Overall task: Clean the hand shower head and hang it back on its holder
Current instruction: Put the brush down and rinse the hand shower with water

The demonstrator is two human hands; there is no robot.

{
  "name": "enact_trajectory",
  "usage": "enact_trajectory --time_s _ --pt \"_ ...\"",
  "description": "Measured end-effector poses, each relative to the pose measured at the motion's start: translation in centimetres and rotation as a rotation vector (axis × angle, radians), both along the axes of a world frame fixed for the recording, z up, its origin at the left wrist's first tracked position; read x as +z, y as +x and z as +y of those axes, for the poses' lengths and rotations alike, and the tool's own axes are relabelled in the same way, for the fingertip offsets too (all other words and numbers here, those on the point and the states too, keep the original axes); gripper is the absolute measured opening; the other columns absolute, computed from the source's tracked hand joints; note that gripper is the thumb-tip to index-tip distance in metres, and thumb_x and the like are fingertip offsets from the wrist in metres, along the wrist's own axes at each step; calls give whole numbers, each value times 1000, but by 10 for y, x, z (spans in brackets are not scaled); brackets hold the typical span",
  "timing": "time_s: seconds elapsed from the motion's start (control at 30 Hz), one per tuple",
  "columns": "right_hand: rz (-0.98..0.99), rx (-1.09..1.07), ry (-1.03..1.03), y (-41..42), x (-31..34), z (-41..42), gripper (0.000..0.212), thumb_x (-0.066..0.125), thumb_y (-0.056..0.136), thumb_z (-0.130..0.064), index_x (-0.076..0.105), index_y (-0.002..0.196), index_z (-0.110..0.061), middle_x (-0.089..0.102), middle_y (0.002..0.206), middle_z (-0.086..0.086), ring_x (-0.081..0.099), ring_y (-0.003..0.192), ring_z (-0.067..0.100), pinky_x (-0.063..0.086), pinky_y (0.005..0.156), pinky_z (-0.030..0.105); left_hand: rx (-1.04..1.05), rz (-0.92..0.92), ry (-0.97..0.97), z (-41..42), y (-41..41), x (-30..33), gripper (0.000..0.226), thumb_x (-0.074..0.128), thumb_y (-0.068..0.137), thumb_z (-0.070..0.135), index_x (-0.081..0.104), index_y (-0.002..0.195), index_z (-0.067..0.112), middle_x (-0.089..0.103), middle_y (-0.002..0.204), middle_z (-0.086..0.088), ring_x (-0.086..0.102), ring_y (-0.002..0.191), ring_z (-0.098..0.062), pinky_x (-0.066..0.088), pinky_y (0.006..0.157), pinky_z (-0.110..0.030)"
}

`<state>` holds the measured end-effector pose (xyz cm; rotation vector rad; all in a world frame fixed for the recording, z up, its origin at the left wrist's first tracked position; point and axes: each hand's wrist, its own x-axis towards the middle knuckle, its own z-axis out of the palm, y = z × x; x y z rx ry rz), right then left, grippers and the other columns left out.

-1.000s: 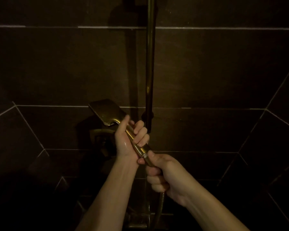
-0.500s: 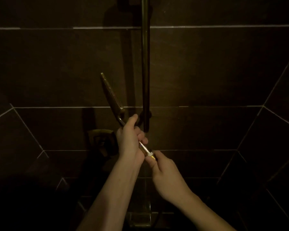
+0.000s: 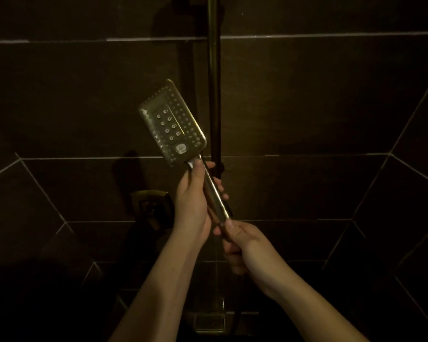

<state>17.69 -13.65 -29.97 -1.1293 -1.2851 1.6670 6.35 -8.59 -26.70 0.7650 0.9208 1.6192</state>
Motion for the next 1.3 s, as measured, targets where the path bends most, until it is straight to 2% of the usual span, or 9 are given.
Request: enact_trajectory --time_s 0.07,0.2,0.33,0.4,0.53,0.87,1.03,1.17,1.3 --pt "-68 -7 33 -3 1 -2 29 41 102 -38 63 95 -19 49 63 -7 42 50 7 33 47 22 -4 17 -16 0 2 -1 34 61 98 44 60 120 18 57 62 7 57 56 -10 49 51 -29" --pt "-127 -27 111 -8 2 -6 26 43 102 -37 62 95 -21 51 66 -7 44 50 5 34 48 21 -6 -28 -36 0 1 -5 75 69 95 27 24 155 24 52 61 7 49 49 -9 41 42 -25" --pt "-117 -35 86 -5 5 -8 26 43 101 -40 63 98 -23 51 64 -9 45 50 6 34 47 22 -21 24 59 -4 -1 1 29 57 102 33 45 129 28 59 90 -3 61 63 -14 54 48 -32" --pt "-122 -55 108 -2 7 -5 28 43 101 -39 64 97 -20 50 63 -8 44 49 6 33 46 22 -46 -20 34 -3 -4 5 31 54 103 34 55 130 17 59 104 -8 66 83 -20 61 65 -39" --pt "-139 -66 114 2 6 -3 30 42 102 -36 63 96 -16 47 61 -8 42 47 5 32 45 22 -55 -68 -49 1 -9 8 21 54 103 24 70 108 10 62 84 -4 62 73 -16 56 67 -35" --pt "-125 -45 89 -6 5 -9 28 43 101 -37 64 99 -18 51 65 -6 44 49 5 33 47 22 62 19 -28 1 3 8 31 65 98 33 41 116 26 56 57 9 50 47 -7 42 44 -25" --pt "-82 -84 25 -5 3 -3 30 42 102 -38 64 95 -19 51 64 -7 44 48 4 33 47 22 32 27 -17 2 3 13 31 47 106 39 55 130 20 62 108 -4 66 78 -14 63 69 -41" --pt "-127 -101 71 -1 1 0 30 43 101 -38 66 94 -19 51 66 -7 47 51 2 35 50 20 42 -127 -70 0 2 10 36 43 107 41 60 113 10 60 80 -2 59 62 -13 53 55 -31" --pt "-91 -66 76 -7 0 -4 27 43 102 -35 63 92 -20 50 63 -8 43 50 6 31 48 23 46 -147 -27 0 3 8 28 63 98 36 49 114 18 49 65 6 47 51 -8 39 44 -23"
